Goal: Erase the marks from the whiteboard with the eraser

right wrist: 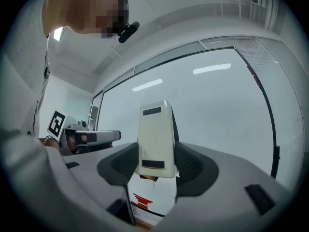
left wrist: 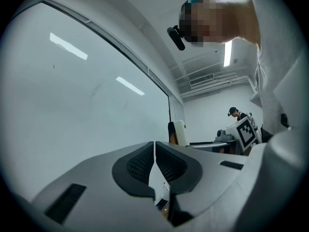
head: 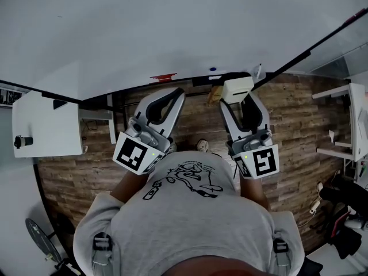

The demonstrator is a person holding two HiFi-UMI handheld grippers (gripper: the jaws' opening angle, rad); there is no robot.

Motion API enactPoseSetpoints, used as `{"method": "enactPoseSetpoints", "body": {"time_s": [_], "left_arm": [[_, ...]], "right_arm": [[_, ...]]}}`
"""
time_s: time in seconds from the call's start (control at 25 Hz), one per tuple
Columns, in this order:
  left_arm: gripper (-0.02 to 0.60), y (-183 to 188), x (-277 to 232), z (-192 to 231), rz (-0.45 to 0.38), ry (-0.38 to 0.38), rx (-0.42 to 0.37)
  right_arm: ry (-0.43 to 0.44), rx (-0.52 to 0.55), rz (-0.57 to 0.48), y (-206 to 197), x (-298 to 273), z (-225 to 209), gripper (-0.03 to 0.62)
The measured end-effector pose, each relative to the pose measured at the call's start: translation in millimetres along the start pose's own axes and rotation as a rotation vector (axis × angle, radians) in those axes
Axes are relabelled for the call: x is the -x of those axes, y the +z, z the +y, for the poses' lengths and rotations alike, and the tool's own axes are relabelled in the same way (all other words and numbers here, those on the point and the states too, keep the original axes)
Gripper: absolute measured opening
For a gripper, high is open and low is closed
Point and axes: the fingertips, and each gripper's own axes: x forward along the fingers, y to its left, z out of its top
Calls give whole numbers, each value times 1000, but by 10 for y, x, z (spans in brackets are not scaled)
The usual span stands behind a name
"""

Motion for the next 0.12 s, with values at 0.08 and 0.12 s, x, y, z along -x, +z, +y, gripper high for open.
{"method": "enactPoseSetpoints", "body": {"time_s": [0.08,0.12], "left_arm": [[28,-1,-4,10,0,-3,-3],[28,-3,-5,16,0,-5,-4]], "right_arm": [[4,0,-5,11,-22,0,239],[5,0,-8,16,-32,0,239]]}}
